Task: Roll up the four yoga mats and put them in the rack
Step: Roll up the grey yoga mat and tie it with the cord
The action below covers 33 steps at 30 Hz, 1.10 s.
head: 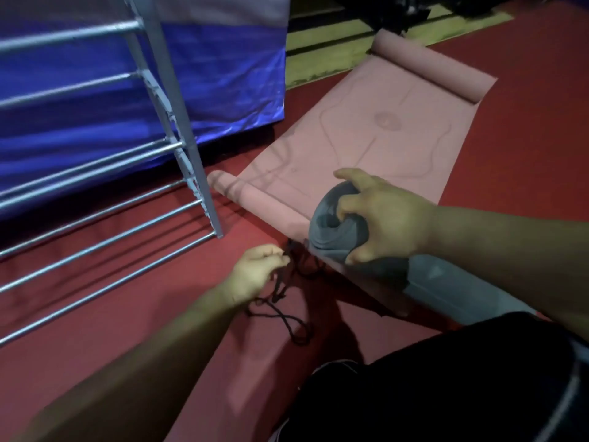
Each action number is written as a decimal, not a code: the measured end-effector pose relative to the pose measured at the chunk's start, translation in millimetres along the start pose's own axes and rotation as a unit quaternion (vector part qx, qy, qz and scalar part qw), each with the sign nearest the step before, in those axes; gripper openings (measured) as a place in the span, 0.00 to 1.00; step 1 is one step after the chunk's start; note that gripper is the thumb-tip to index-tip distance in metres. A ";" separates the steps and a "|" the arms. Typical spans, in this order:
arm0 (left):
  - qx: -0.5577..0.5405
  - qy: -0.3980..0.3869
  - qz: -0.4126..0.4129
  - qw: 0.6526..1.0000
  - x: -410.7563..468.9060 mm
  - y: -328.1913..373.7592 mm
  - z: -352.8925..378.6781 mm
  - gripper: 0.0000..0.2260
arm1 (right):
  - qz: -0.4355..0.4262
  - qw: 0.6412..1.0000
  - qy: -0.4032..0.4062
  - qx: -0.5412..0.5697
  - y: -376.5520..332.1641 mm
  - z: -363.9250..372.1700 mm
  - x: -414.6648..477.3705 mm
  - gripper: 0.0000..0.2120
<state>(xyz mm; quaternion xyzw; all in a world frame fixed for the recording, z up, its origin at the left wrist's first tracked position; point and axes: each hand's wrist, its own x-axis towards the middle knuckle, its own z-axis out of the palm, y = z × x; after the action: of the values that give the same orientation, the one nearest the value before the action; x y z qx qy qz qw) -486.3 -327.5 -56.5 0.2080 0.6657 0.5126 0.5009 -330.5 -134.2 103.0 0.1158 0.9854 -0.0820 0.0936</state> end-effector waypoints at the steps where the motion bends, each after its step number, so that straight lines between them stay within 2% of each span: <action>1: -0.014 -0.015 0.026 0.999 -4.4 26.4 5.2 0.06 | 0.014 1.000 0.015 0.006 6.1 -11.8 -11.8 0.33; 4: -0.032 -0.067 0.090 0.993 -19.1 101.7 33.7 0.06 | 0.063 0.994 0.082 0.035 24.6 -45.8 -60.1 0.35; 7: -0.009 -0.107 0.127 0.986 -31.5 168.2 73.1 0.15 | 0.116 0.980 0.150 0.060 38.1 -79.4 -124.8 0.31; 10: 0.023 -0.154 0.155 0.976 -49.6 229.2 120.2 0.07 | 0.154 0.959 0.224 0.077 47.0 -99.8 -198.0 0.29; 12: 0.058 -0.197 0.172 0.964 -63.2 263.3 160.8 0.06 | 0.182 0.938 0.281 0.086 49.5 -105.8 -248.6 0.27; 16: 0.138 -0.229 0.200 0.943 -84.3 309.5 236.1 0.12 | 0.221 0.911 0.337 0.089 43.6 -110.9 -322.5 0.26; 20: 0.195 -0.239 0.229 0.923 -113.5 333.3 307.7 0.10 | 0.244 0.884 0.385 0.108 30.1 -107.1 -368.5 0.28; 22: 0.211 -0.270 0.251 0.905 -127.9 330.6 334.0 0.09 | 0.236 0.870 0.410 0.138 23.9 -98.0 -376.0 0.34; 25: 0.253 -0.298 0.320 0.863 -139.1 313.2 354.1 0.11 | 0.233 0.847 0.442 0.181 21.9 -83.8 -375.6 0.52; 28: 0.258 -0.305 0.374 0.837 -139.0 303.5 350.3 0.11 | 0.255 0.815 0.461 0.240 27.1 -76.7 -376.8 0.61; 31: 0.224 -0.337 0.373 0.835 -140.5 306.4 348.8 0.09 | 0.256 0.816 0.441 0.271 36.2 -79.9 -382.8 0.68; 33: 0.245 -0.354 0.385 0.817 -146.5 305.8 353.5 0.08 | 0.248 0.817 0.428 0.298 42.6 -84.0 -388.4 0.72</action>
<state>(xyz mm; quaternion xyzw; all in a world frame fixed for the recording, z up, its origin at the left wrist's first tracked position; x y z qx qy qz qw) -187.2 -157.0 292.0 0.7300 0.4120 0.3746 0.3962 37.2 -160.6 257.5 0.4016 0.7917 -0.2878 -0.3593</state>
